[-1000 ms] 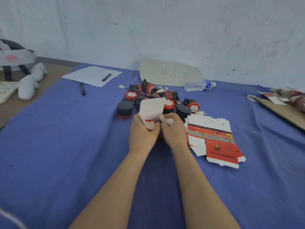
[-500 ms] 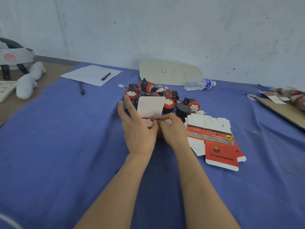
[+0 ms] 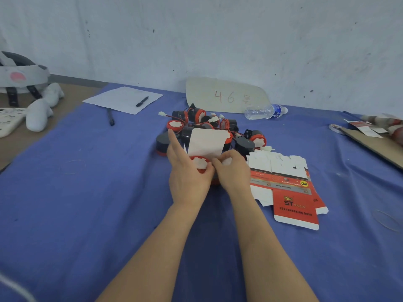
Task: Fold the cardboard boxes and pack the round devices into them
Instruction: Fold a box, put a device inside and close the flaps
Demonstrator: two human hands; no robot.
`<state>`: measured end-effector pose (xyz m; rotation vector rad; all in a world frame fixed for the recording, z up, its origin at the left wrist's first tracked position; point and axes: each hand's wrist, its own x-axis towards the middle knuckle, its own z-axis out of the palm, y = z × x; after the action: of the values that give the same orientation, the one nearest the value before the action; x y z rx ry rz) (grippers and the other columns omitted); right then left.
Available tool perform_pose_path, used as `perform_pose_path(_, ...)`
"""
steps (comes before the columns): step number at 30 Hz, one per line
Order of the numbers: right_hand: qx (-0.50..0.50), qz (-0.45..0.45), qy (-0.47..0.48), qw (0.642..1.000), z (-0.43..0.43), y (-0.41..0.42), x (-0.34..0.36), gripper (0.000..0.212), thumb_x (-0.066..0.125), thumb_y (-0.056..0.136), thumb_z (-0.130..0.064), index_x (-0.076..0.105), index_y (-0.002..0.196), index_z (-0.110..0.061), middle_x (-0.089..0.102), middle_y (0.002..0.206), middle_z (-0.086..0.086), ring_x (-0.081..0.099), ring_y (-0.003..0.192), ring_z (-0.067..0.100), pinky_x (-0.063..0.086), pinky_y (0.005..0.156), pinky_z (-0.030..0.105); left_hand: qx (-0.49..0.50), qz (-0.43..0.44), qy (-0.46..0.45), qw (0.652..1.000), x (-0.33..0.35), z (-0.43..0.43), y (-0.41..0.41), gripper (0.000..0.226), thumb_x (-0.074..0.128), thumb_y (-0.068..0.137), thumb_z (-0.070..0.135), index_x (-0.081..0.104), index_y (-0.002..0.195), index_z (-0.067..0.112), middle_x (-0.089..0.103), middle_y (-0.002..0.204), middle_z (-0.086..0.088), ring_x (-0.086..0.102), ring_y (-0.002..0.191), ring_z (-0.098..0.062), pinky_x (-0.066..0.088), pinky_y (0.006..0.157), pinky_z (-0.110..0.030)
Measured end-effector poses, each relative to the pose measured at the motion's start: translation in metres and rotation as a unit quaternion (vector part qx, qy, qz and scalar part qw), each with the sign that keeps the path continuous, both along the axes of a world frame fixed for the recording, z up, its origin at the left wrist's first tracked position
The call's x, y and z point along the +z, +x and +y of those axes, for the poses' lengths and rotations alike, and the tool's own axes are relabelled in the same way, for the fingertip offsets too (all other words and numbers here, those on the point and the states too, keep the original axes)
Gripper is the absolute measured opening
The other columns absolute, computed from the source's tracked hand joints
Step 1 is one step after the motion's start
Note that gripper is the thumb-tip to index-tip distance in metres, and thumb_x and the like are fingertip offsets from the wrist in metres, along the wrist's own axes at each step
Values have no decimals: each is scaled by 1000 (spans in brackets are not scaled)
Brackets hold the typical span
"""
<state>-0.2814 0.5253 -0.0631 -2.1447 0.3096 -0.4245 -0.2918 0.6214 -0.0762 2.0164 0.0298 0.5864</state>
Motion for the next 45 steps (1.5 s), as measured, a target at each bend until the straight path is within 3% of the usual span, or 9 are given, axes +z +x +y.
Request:
perform_pose_path(7, -52, -24, 101, 993, -3, -2, 2, 93, 74, 82, -25, 11, 150, -16, 45, 140, 14, 47, 124, 30, 42, 93, 34, -29, -3, -29, 999, 3, -1, -7, 85, 55, 91, 35, -3, 153, 28, 63, 120, 2, 62, 98, -27, 52, 80, -43)
perform_pose_path(14, -73, -66, 38, 994, 1, -1, 1, 55, 61, 87, -6, 36, 136, -11, 46, 135, 8, 49, 118, 25, 36, 84, 24, -50, -9, -91, 995, 3, 1, -3, 32, 34, 103, 28, 54, 127, 22, 64, 117, 2, 58, 107, -21, 48, 88, -39)
perform_pose_path(20, -31, -78, -72, 994, 3, -1, -1, 39, 57, 90, -8, 43, 126, -13, 45, 126, 6, 47, 103, 17, 37, 70, 20, -132, 21, -178, 975, -3, -1, 7, 44, 61, 91, 13, 34, 126, 22, 47, 116, 13, 49, 102, 0, 40, 67, 1)
perform_pose_path(24, -27, -91, -37, 995, 4, 0, -1, 43, 58, 88, -5, 39, 124, -16, 46, 127, 4, 39, 96, 8, 32, 54, 11, -125, 32, -184, 974, -6, 0, 11, 38, 63, 89, 11, 34, 112, 19, 45, 114, 4, 51, 98, -3, 42, 65, -3)
perform_pose_path(27, -22, -75, 32, 996, 2, 1, -2, 41, 60, 87, -6, 39, 121, -15, 51, 122, 7, 48, 95, 15, 39, 63, 18, -126, 49, -133, 982, -5, 2, 12, 6, 59, 93, 19, 53, 93, 21, 45, 118, 2, 45, 110, -12, 36, 71, -2)
perform_pose_path(30, -25, -48, 71, 996, -1, 2, -4, 37, 61, 87, -9, 41, 118, -14, 56, 114, 8, 53, 97, 21, 40, 71, 27, -140, 67, -175, 972, -3, 4, 14, 23, 46, 97, 21, 62, 81, 25, 48, 122, 2, 49, 104, -9, 41, 79, -16)
perform_pose_path(34, -9, -71, 46, 996, 4, 0, -4, 28, 56, 86, -5, 46, 103, -24, 54, 108, 5, 50, 84, 13, 33, 57, 18, -127, 54, -104, 985, -3, 7, 13, 24, 44, 94, 5, 63, 103, 18, 50, 126, -3, 48, 113, -15, 40, 88, -22)
perform_pose_path(40, 121, -34, -19, 992, 0, -2, -1, 27, 58, 88, -12, 66, 113, -18, 44, 118, -1, 45, 98, 6, 36, 68, 3, -93, 44, -86, 991, -2, 11, 14, 31, 47, 94, 5, 56, 123, 12, 51, 131, -6, 47, 121, -22, 44, 97, -32)
perform_pose_path(45, 176, -16, 51, 983, -7, -3, 3, 19, 60, 91, -29, 71, 105, -23, 49, 114, -11, 44, 107, 1, 36, 73, 4, -96, 57, -153, 982, -3, 14, 18, 31, 47, 94, 3, 40, 119, 18, 47, 122, -1, 48, 103, -13, 42, 64, -4)
